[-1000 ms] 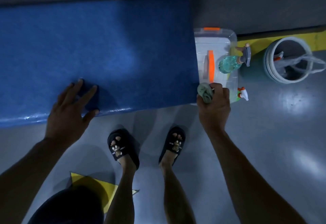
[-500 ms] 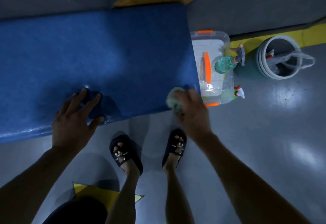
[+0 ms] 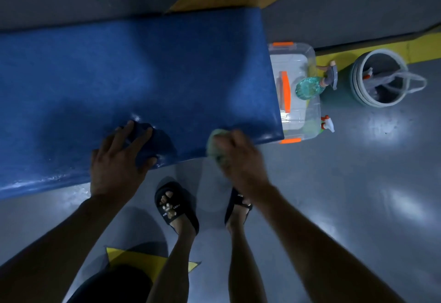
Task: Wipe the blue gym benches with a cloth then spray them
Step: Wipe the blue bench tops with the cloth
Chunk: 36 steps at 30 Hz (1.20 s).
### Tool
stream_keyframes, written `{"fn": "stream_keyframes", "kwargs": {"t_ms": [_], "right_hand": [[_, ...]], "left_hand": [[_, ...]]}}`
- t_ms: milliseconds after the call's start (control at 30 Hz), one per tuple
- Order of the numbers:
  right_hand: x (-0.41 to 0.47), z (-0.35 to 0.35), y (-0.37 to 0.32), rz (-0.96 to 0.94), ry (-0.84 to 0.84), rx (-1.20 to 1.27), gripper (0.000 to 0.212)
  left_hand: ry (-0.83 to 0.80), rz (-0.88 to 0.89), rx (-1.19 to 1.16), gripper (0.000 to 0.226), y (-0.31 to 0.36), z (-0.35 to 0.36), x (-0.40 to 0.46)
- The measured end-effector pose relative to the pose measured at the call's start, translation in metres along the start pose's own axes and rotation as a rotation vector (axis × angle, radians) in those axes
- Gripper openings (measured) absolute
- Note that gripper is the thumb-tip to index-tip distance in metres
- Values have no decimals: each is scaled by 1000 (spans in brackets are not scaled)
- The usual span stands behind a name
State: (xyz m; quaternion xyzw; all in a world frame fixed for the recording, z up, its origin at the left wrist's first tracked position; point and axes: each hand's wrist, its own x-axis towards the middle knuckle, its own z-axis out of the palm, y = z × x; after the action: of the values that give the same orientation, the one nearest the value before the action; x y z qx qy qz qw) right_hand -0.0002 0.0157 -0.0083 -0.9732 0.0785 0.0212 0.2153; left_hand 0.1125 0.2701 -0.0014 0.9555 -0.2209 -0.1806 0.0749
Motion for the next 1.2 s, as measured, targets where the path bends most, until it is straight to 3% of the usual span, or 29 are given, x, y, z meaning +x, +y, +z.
{"fn": "stream_keyframes", "kwargs": {"t_ms": [133,233,300,400,500,567,667,733,800,867,900,967,1033,1100,1200], "right_hand": [[6,-34,77,425,192,-32,44],[20,-21,55,751,396,58,38],[22,6,8,685,403,98,38],[8,29,-55,232,143,128,43],[2,8,-28,-74,-83,42,48],[2,-13,14,1,-60,-25,46],[0,-42,75,397,112,-76,45],[3,-42,80,698,228,-32,40],[7,-20,53,831,346,-4,33],[6,8,3,701,376,34,34],[3,20,-23,568,313,65,35],[-8,29,-58,288,64,56,43],[-11,17,-46,90,-102,14,50],[-5,-6,-8,53,-93,-15,46],[15,-40,56,277,128,10,32]], "left_hand": [[-2,13,13,71,0,-1,3],[-6,3,17,71,0,0,2],[-7,4,21,71,0,0,1],[-11,18,12,71,-2,-2,4],[-13,30,7,70,-4,-2,5],[-10,33,16,70,-5,-2,5],[7,42,13,70,-6,-3,5],[14,46,18,69,-7,-3,5],[17,44,24,69,-7,-2,5],[12,42,27,69,-6,-2,5],[10,45,27,68,-6,-2,5],[10,51,30,68,-6,-2,6],[12,49,27,68,-8,-2,7],[18,52,13,69,-8,-1,7],[34,68,24,69,-10,-1,7]]}}
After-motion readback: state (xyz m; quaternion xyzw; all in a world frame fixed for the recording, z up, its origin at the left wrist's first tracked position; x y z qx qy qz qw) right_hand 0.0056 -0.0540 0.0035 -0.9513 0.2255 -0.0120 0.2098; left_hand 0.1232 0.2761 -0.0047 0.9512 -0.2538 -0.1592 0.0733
